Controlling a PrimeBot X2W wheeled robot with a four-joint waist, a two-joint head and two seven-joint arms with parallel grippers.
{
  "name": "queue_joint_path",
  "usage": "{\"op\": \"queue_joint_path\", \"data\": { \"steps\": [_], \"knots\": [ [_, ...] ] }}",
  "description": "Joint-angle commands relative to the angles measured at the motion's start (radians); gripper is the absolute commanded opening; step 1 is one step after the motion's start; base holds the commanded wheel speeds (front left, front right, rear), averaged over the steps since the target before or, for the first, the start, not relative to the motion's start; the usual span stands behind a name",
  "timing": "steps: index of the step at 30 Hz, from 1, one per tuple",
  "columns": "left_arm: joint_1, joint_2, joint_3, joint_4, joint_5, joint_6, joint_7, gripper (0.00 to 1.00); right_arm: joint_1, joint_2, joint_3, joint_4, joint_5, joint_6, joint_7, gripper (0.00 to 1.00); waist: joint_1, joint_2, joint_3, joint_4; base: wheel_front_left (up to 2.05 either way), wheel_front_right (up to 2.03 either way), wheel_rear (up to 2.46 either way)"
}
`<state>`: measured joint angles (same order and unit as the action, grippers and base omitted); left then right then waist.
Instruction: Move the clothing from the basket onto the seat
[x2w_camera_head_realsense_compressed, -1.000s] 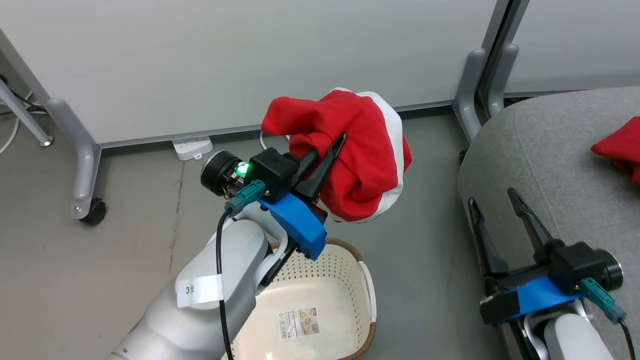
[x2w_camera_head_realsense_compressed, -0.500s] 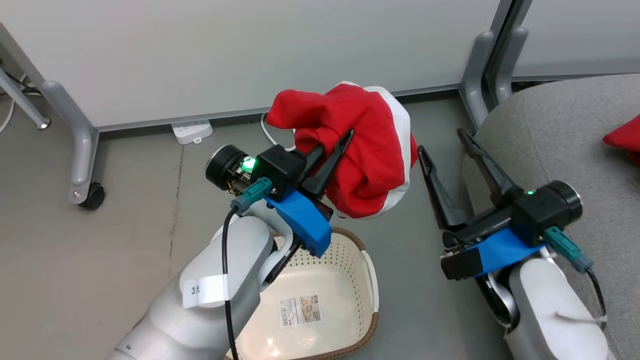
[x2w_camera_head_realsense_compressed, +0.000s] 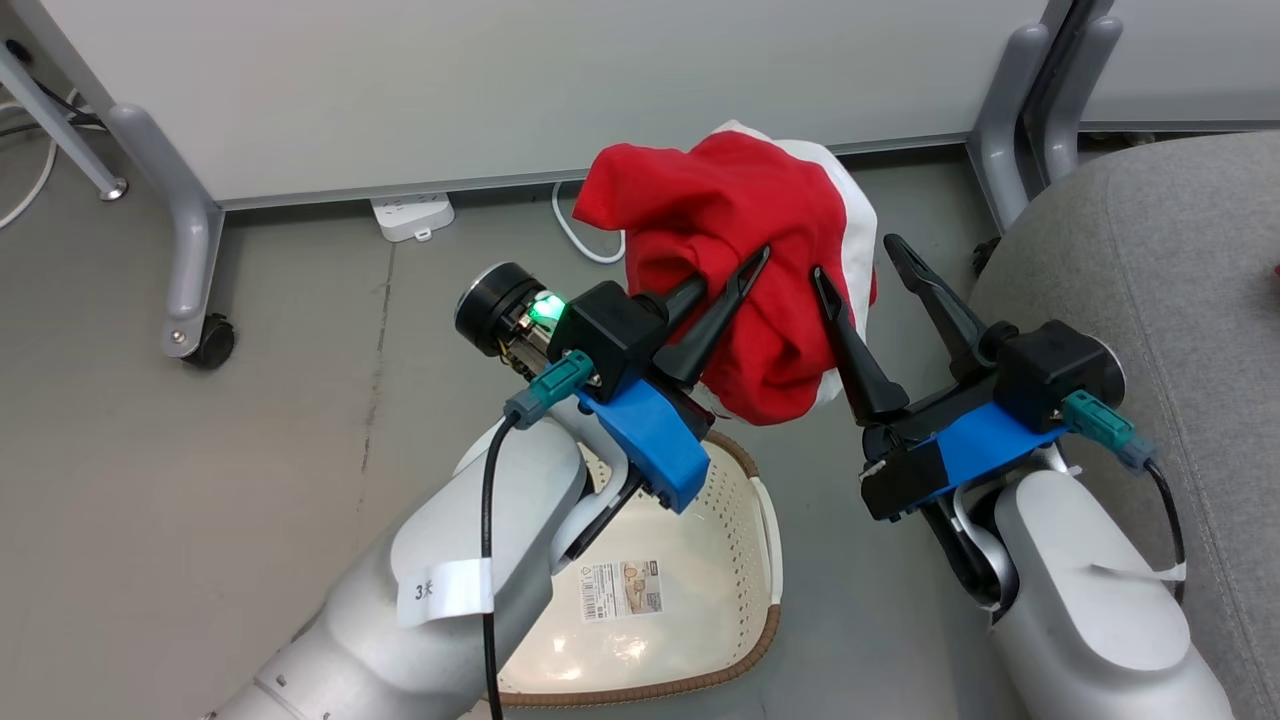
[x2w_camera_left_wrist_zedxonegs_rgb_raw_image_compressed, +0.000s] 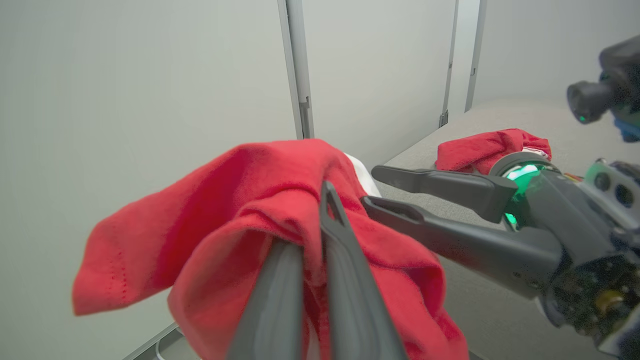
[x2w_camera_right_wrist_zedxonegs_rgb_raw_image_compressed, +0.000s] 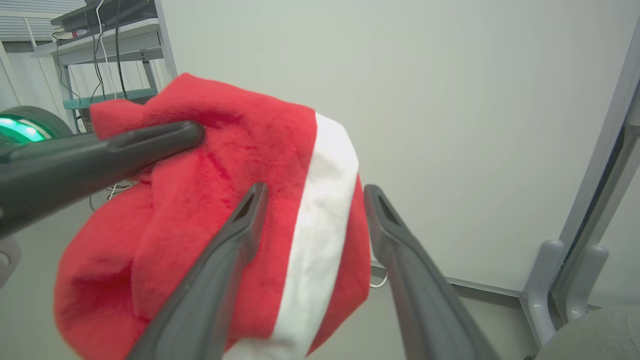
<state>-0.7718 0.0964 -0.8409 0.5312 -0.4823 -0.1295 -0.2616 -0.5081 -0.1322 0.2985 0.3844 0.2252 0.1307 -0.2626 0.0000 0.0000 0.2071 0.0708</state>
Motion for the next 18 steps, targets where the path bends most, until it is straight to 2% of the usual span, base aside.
{"op": "queue_joint_path", "data": {
  "steps": [1,6,10,18],
  "knots": [
    [-0.015,0.0,0.0,-0.009,0.003,-0.001,-0.005,0.0,-0.018,-0.002,0.004,0.014,0.022,0.0,-0.003,1.0,0.0,0.0,0.006,0.006,0.0,0.0,0.0],
    [-0.026,-0.003,-0.008,-0.025,0.006,-0.001,-0.005,0.0,-0.043,-0.019,0.058,0.067,0.14,0.0,-0.003,1.0,0.0,0.0,0.019,0.016,0.0,0.0,0.0],
    [-0.035,-0.005,-0.019,-0.038,0.008,-0.001,-0.005,0.0,-0.075,-0.052,0.144,0.094,0.259,0.0,-0.003,1.0,0.0,0.0,0.026,0.022,0.0,0.0,0.0],
    [-0.039,-0.003,-0.021,-0.04,0.007,-0.001,-0.005,0.0,-0.088,-0.08,0.193,0.098,0.317,0.0,-0.003,1.0,0.0,0.0,0.025,0.026,0.0,0.0,0.0]
  ]
}}
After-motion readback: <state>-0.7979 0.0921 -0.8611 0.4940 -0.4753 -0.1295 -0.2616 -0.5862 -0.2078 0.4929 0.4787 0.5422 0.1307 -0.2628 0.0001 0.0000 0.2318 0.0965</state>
